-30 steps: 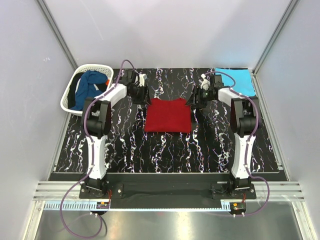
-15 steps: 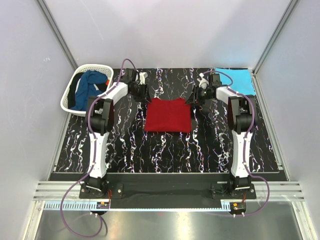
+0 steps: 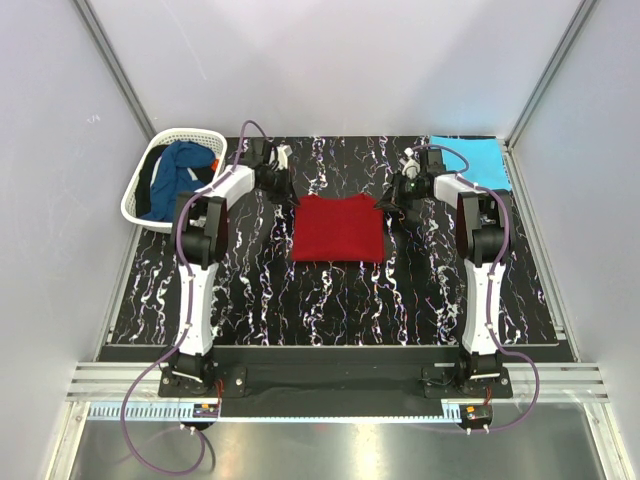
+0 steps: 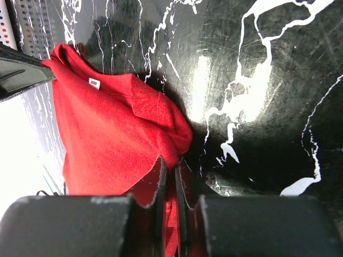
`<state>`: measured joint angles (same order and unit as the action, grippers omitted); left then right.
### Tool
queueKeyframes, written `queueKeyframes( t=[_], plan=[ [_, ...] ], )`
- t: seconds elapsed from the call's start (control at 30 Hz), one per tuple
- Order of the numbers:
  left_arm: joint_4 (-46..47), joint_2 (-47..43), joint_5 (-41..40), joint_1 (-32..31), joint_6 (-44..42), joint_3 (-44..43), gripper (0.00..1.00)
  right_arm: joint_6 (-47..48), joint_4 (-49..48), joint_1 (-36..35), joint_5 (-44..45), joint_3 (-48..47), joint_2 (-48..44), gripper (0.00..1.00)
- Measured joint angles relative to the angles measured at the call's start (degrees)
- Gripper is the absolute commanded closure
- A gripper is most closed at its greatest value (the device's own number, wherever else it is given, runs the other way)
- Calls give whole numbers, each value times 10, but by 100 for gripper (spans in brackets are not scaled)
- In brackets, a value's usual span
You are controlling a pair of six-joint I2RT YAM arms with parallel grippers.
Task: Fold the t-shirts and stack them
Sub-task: Fold the tshirt
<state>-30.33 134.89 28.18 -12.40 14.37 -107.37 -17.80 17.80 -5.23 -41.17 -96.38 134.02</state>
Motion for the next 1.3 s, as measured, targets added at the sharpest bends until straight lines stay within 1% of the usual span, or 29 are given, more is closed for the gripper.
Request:
queueKeyframes(
  t=[0.03, 0.07, 0.13, 0.17, 0.2, 0.23, 0.3, 0.37, 0.4, 0.5, 0.6, 0.7, 0.77, 0.87, 0.97, 1.03, 1.07, 1.17, 1.3],
  plan=[
    [0, 0, 2, 2, 7, 0, 97, -1, 0, 0, 0, 0, 0, 79],
    [0, 0, 4, 3, 10, 0, 91, -4, 0, 0, -1, 0, 0, 69],
    [0, 0, 11, 6, 19, 0, 84, -12, -3, 0, -9, 0, 0, 54],
    [0, 0, 14, 8, 23, 0, 75, -17, -6, 1, -14, 0, -2, 42],
    [0, -1, 14, 10, 26, 0, 66, -22, -7, 2, -18, 0, -6, 40],
    [0, -3, 14, 11, 31, 0, 62, -22, -9, 2, -20, 2, -12, 39],
    [-2, -13, 6, 15, 37, 3, 59, -24, -11, 4, -13, 17, -34, 32],
    [-2, -42, -14, 17, 42, 21, 56, -23, -11, 7, -9, 38, -61, 30],
    [-2, -63, -24, 18, 43, 34, 56, -23, -11, 8, -8, 49, -76, 27],
    [-3, -141, -38, 20, 56, 71, 57, -21, -11, 9, -8, 68, -108, 26],
    [9, -224, -37, 13, 70, 113, 57, -16, -14, 9, -11, 67, -115, 25],
    [23, -290, -33, -16, 84, 171, 57, -9, 2, 9, -15, 52, -104, 25],
    [32, -309, -31, -46, 93, 207, 57, -2, 8, 9, -16, 24, -83, 24],
    [38, -310, -35, -92, 108, 269, 58, 10, 19, 9, -15, -15, -51, 23],
    [30, -294, -44, -116, 115, 312, 59, 20, 30, 9, -13, -30, -33, 22],
    [28, -269, -57, -117, 120, 324, 59, 25, 41, 9, -13, -42, -23, 20],
    [28, -257, -69, -115, 122, 327, 59, 26, 44, 9, -14, -51, -17, 10],
    [26, -227, -89, -104, 130, 328, 58, 27, 48, 9, -15, -78, 3, 9],
    [22, -214, -108, -85, 128, 303, 59, 28, 54, 8, -14, -81, 7, 9]
  ],
)
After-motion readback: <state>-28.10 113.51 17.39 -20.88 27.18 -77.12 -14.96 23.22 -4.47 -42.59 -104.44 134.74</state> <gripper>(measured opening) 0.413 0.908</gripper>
